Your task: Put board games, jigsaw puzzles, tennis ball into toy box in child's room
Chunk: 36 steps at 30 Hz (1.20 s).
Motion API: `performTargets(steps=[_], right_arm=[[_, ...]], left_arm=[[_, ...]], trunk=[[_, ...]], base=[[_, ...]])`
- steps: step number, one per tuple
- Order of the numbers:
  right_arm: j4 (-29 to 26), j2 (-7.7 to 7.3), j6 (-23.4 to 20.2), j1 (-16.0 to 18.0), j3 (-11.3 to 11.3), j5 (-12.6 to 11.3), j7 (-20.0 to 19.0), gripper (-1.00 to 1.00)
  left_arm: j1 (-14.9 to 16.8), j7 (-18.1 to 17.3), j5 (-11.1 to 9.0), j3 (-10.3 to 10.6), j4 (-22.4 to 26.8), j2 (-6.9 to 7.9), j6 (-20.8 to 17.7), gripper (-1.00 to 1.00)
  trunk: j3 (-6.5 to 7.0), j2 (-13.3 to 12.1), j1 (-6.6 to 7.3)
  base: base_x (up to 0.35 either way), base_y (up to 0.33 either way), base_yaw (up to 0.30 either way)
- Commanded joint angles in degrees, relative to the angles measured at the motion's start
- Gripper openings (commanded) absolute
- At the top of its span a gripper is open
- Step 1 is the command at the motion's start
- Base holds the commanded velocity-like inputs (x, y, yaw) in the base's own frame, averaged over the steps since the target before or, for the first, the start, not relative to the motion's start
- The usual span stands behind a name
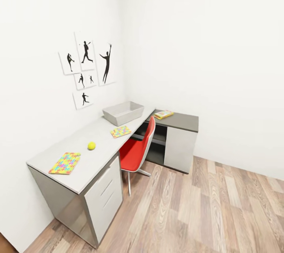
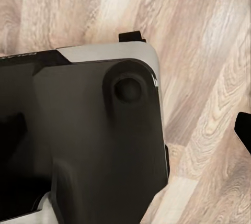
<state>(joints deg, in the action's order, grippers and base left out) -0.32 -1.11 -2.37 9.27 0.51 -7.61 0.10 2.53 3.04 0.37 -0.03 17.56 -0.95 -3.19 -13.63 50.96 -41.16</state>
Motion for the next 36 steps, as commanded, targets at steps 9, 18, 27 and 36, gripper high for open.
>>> performTargets(steps=[9,18,27,36], right_arm=[[0.0,-0.64,3.2,0.4,0.0,-0.7,0.0,1.0],[0.0,-0.52,6.7,0.3,0.0,-0.8,0.0,1.0],[0.0,-0.04,7.3,0.2,-0.1,-0.8,0.0,1.0],[0.0,0.03,7.3,0.2,-0.1,-0.8,0.0,1.0]], left_arm=[[0.0,0.1,0.1,0.4,1.4,-0.04,1.5,1.0],[0.0,-0.2,0.1,0.7,-1.9,0.02,7.0,1.0],[0.0,-0.2,0.2,1.0,-2.5,-0.02,7.4,1.0],[0.0,-0.2,0.2,1.0,-2.6,-0.06,8.0,1.0]], trunk=[[1.06,-3.6,1.98],[2.24,-7.2,3.96],[3.78,-10.8,5.93],[5.39,-14.4,7.91]], base=[[0.0,0.0,-0.246],[0.0,0.0,-0.248],[0.0,0.0,-0.271],[0.0,0.0,-0.277]])
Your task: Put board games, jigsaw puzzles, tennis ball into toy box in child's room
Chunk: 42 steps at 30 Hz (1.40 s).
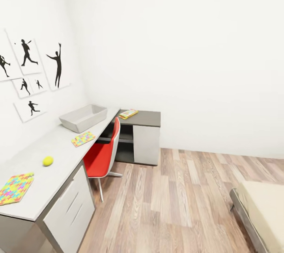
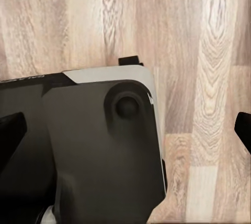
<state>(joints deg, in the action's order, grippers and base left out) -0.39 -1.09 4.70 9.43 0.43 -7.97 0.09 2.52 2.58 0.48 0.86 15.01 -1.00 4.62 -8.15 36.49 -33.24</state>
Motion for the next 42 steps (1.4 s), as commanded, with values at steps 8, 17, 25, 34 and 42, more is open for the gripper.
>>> performTargets(steps=[8,17,25,34,42], right_arm=[[0.1,0.11,0.2,0.1,0.0,-0.5,0.0,1.0],[0.1,0.22,0.2,0.1,0.0,-0.4,0.0,1.0],[0.1,0.31,0.3,0.1,0.0,-0.4,0.0,1.0],[0.1,0.36,0.4,0.1,0.0,-0.4,0.1,1.0],[0.1,0.38,0.4,0.1,0.0,-0.4,0.0,1.0]], left_arm=[[0.0,0.3,0.0,0.1,-0.1,-0.03,0.3,1.0],[0.0,0.3,0.0,0.1,-0.1,0.03,0.3,1.0],[0.0,0.4,0.0,0.1,-0.1,-0.01,0.3,1.0],[0.0,0.4,0.0,0.1,-0.1,-0.05,0.3,1.0],[0.0,0.5,0.0,0.1,-0.1,-0.05,0.3,1.0]], trunk=[[1.35,-3.1,1.75],[2.97,-6.8,3.73],[4.4,-10.0,5.48],[5.84,-13.2,7.24],[5.84,-13.2,7.24]], base=[[0.0,0.0,-0.279],[0.0,0.0,-0.285],[0.0,0.0,-0.287],[0.0,0.0,-0.287],[0.0,0.0,-0.286]])
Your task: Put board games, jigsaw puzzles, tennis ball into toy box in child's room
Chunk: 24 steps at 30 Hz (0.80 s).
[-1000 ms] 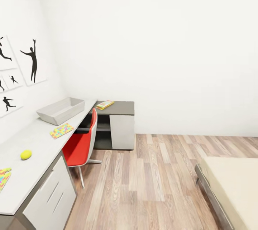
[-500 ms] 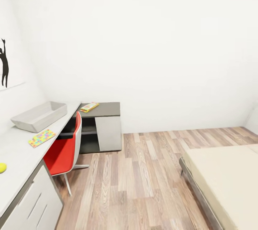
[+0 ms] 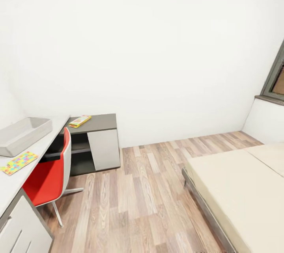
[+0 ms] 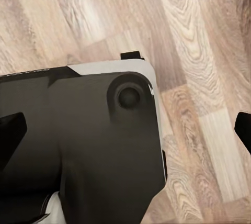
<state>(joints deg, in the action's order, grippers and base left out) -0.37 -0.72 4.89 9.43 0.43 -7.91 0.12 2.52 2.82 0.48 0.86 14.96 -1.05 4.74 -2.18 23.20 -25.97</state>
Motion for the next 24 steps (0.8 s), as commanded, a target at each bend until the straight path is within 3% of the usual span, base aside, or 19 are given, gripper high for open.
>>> performTargets(steps=[1,24], right_arm=[[0.1,0.01,0.2,0.1,0.0,-0.4,0.0,1.0],[0.1,0.02,1.3,0.0,0.0,-0.5,0.1,1.0]], left_arm=[[0.0,0.3,0.0,0.1,0.0,-0.01,0.2,1.0],[0.0,0.3,0.0,0.1,-0.1,-0.01,0.2,1.0]], trunk=[[-0.13,0.1,-0.03],[-0.13,0.1,-0.03]], base=[[0.0,0.0,-0.286],[0.0,0.0,-0.286]])
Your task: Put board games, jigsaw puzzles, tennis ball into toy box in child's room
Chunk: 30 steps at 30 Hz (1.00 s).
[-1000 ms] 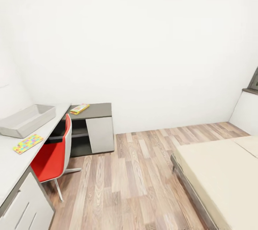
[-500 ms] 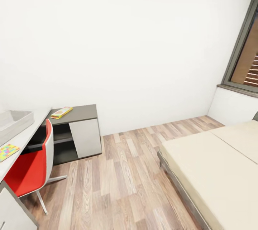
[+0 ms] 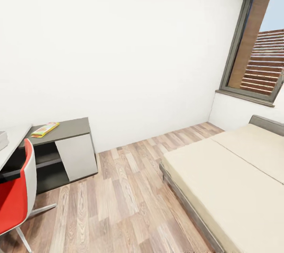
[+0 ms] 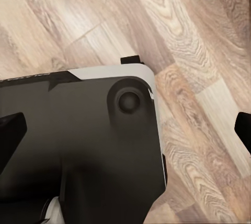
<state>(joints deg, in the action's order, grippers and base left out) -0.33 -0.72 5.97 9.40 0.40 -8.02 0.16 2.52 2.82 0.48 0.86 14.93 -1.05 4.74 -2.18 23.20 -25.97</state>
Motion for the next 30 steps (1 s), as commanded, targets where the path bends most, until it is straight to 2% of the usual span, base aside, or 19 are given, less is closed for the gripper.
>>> performTargets(steps=[1,30], right_arm=[[0.1,0.01,0.2,0.1,0.0,-0.4,0.0,1.0],[0.1,0.02,0.3,0.0,0.0,-0.4,0.0,1.0]], left_arm=[[0.0,0.3,0.0,0.1,0.0,0.0,0.2,1.0],[0.0,0.3,0.0,0.1,-0.1,-0.01,0.2,1.0]], trunk=[[-0.13,0.1,-0.03],[0.05,-0.3,0.19]], base=[[0.0,0.0,-0.286],[0.0,0.0,-0.286]])
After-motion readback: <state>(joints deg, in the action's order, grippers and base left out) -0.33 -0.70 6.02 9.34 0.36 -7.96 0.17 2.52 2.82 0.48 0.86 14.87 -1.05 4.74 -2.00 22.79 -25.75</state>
